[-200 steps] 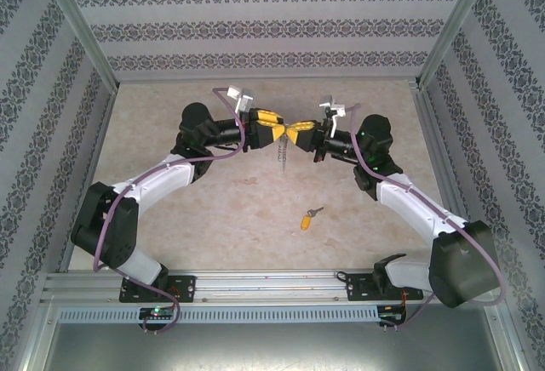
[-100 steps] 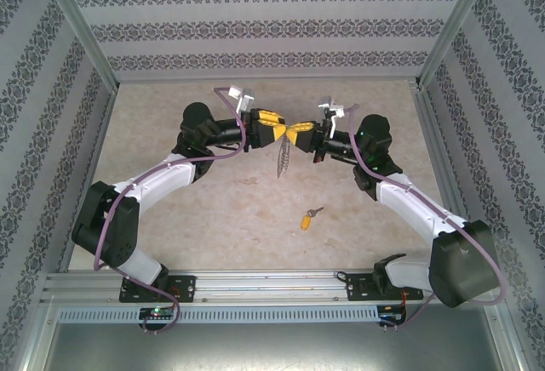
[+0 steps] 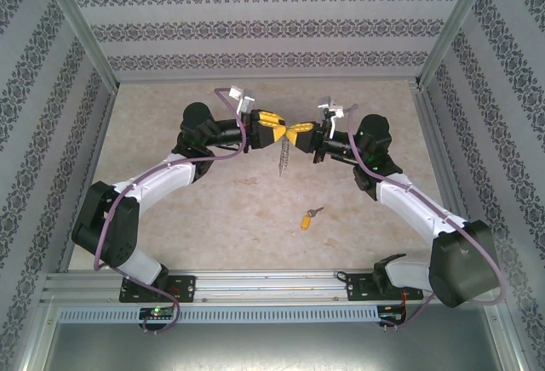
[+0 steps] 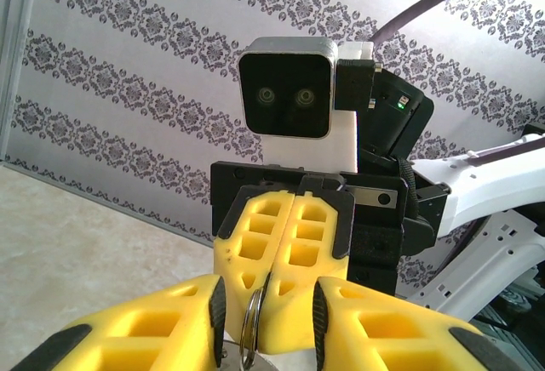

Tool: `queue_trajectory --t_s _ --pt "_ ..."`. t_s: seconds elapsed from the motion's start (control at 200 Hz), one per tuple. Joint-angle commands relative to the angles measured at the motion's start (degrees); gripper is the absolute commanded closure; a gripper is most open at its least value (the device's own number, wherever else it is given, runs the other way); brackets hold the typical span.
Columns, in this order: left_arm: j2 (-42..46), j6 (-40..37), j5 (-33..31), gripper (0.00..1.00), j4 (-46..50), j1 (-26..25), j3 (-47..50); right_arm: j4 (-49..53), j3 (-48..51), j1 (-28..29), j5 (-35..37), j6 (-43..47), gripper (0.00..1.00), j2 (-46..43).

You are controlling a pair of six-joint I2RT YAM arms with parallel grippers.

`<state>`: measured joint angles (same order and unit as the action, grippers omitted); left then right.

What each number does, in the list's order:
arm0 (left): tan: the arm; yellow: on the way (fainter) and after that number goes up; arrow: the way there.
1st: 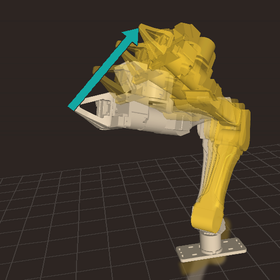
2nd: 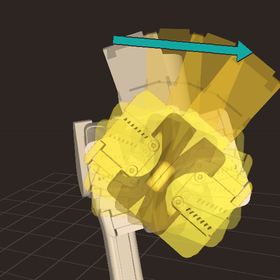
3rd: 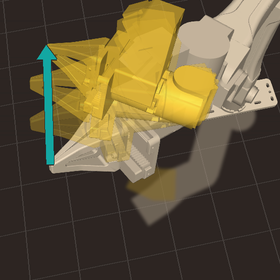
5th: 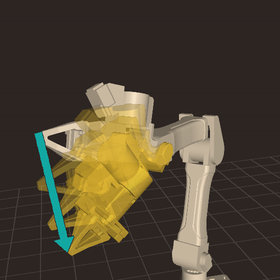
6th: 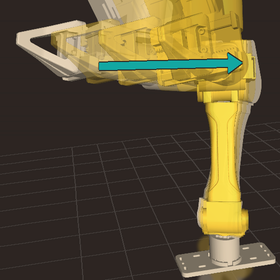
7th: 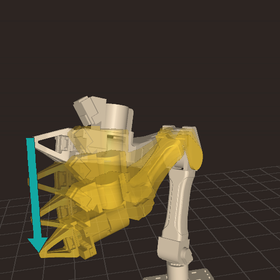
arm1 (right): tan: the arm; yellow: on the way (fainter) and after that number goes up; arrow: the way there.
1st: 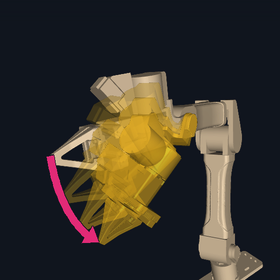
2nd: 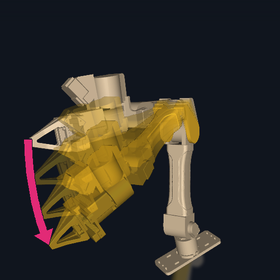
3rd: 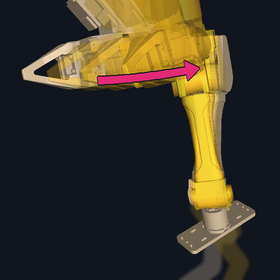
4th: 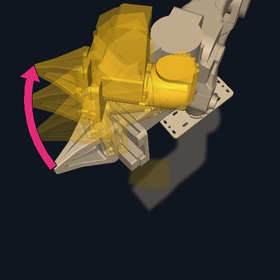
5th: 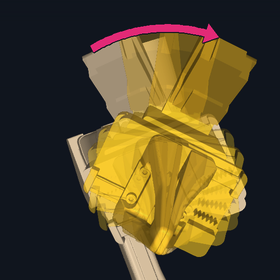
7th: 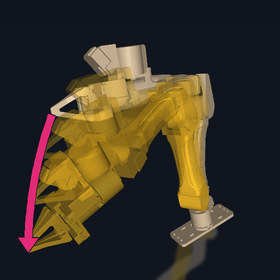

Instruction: Put the keys on the keyring

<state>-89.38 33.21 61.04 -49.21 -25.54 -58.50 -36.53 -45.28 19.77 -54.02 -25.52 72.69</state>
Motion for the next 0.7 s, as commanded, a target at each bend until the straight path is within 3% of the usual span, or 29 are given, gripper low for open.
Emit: queue_trajectory --t_s 0.0,0.31,0.49,0.695 --pt "-0.2 -2.2 0.9 0.68 0.1 -0.7 0.4 -1.8 -2.0 0.7 -0.1 0.9 1.0 -0.8" --pt "-0.9 -3.7 0.0 0.67 0.8 -0.7 0.7 -1.5 -1.8 0.6 -0.3 1.0 1.0 -1.2" --pt "-1.1 -3.5 0.3 0.79 0.4 -0.7 0.5 -1.5 -1.9 0.6 -0.3 1.1 1.0 -1.1" --pt "-1.3 -3.3 0.9 0.84 0.1 -0.7 0.5 -1.7 -2.0 0.6 -0.5 1.0 1.0 -0.8"
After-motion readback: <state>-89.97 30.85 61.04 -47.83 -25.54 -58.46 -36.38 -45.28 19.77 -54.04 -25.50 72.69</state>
